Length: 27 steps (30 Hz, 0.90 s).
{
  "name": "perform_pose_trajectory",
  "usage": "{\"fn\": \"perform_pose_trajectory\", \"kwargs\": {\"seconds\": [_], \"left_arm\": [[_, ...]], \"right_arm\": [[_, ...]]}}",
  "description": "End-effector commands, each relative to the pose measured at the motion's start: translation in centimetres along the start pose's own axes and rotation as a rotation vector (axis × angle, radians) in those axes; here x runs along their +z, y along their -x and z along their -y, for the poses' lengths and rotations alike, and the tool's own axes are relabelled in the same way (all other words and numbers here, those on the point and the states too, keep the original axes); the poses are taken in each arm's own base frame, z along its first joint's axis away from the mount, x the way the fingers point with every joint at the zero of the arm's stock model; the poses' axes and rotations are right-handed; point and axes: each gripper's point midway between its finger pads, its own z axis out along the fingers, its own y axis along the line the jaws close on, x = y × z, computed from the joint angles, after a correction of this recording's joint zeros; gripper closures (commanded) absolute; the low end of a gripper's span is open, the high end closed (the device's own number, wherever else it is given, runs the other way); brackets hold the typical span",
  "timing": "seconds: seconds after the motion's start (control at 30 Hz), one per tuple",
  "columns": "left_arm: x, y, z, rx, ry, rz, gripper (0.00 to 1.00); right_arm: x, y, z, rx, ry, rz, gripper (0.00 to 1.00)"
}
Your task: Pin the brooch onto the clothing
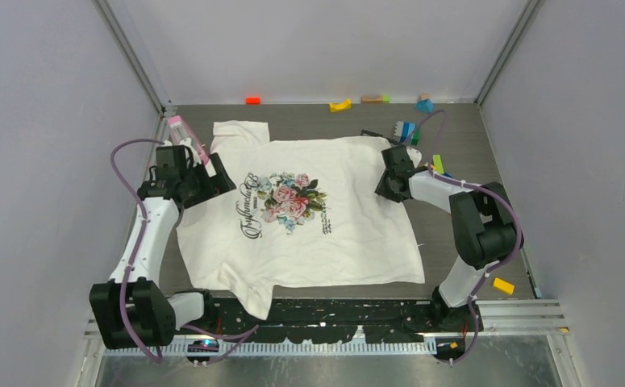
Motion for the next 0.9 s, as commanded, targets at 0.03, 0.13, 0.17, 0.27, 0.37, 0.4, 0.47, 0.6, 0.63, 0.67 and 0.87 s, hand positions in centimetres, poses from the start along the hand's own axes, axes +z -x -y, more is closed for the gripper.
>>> {"fn": "perform_pose_trajectory", "kwargs": {"seconds": [0.03,0.13,0.17,0.27,0.37,0.4,0.47,0.6,0.63,0.67,0.87], "left_arm": [[-2.2,1.8,0.1,0.097,0.021,0.048,0.00],[-3.2,1.9,-1.0,0.138,0.081,0.067,0.00],[-3.4,1.9,-1.0,0.139,0.081,0.081,0.00],[-3.5,1.8,-0.8,0.143,0.067,0.104,0.00],[-3.5,1.6,-1.1,0.146,0.077,0.099,0.00],[-3.4,1.5,-1.1,0.145,0.074,0.096,0.00],[-3.3,1.3,-1.0,0.145,0.066,0.092,0.00],[-3.3,1.1,-1.4,0.147,0.081,0.089,0.00],[-3.3,1.1,-1.3,0.147,0.079,0.094,0.00],[-3.4,1.2,-1.3,0.148,0.078,0.097,0.00],[-3.5,1.2,-1.4,0.150,0.085,0.104,0.00]], "right_arm": [[-0.5,-2.6,2.1,0.001,-0.066,-0.069,0.67],[-1.2,-5.0,3.5,0.020,-0.077,-0.120,0.68],[-1.6,-5.5,3.5,0.029,-0.067,-0.134,0.68],[-2.3,-7.8,4.6,0.070,-0.085,-0.178,0.68],[-3.2,-8.6,4.9,0.098,-0.087,-0.177,0.68],[-3.4,-9.0,5.2,0.100,-0.095,-0.183,0.68],[-3.9,-9.6,5.3,0.106,-0.099,-0.187,0.68],[-4.7,-10.8,5.4,0.100,-0.115,-0.191,0.68],[-5.0,-11.2,5.7,0.109,-0.123,-0.193,0.68],[-5.3,-11.6,5.6,0.102,-0.120,-0.192,0.68],[-7.1,-13.3,5.3,0.154,-0.105,-0.173,0.68]]}}
